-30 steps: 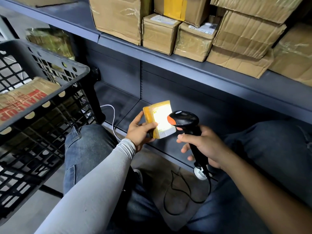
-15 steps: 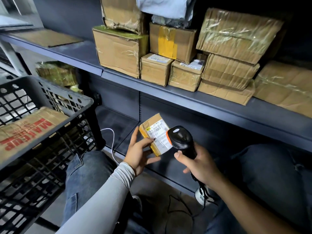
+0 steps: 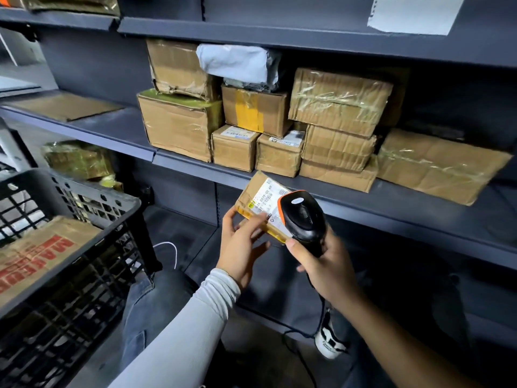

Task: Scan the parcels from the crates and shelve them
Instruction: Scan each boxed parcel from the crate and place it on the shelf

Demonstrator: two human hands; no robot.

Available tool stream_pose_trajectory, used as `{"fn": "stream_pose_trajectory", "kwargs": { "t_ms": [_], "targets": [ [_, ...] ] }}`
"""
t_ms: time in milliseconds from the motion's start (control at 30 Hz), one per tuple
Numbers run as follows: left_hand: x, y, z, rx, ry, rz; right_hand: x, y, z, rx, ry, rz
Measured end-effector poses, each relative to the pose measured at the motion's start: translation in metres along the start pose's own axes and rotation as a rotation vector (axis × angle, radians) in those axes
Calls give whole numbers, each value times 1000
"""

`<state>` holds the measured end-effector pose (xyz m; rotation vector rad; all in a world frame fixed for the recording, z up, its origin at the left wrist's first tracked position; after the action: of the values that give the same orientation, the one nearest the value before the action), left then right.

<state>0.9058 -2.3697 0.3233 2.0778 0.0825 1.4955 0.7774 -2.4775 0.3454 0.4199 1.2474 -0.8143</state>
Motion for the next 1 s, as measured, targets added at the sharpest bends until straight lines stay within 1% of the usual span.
{"fn": "stream_pose_trajectory", "kwargs": {
  "t_ms": [167, 333, 400, 500, 667, 733, 767, 867, 1000],
  "targets": [
    [10, 32, -7, -40, 112, -30, -10, -22, 9, 117, -78, -21],
    [1, 72, -12, -42, 194, -21, -7, -52, 17, 283, -150, -25],
    [-4, 89, -10, -68, 210, 4, -8, -64, 20, 315, -163, -23],
    [-12, 114, -8, -130, 233, 55, -10, -83, 24, 359, -148, -47],
    [-29, 150, -10, -201, 279, 145, -12, -118, 31, 487, -60, -52],
    [-38, 163, -11, -214, 295, 252, -12, -131, 35, 539, -41, -48],
    [-42, 169, -11, -208, 330, 350, -12, -137, 37, 564, -31, -45],
    [-53, 184, -7, -192, 528, 606, -11, -157, 45, 619, 3, -58],
    [-58, 207, -14, -264, 645, 844, -9, -178, 57, 655, 33, -85]
  ]
}}
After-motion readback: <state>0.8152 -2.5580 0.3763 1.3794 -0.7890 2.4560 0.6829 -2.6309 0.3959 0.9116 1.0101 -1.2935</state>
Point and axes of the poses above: each hand's wrist, its own z-axis towards the middle knuckle, its own y-axis out of the palm, x = y × z, the point moved 2 cm from there along z, towards the middle knuckle, and after that the axes turned 8 degrees about x, right-handed, at the moved point
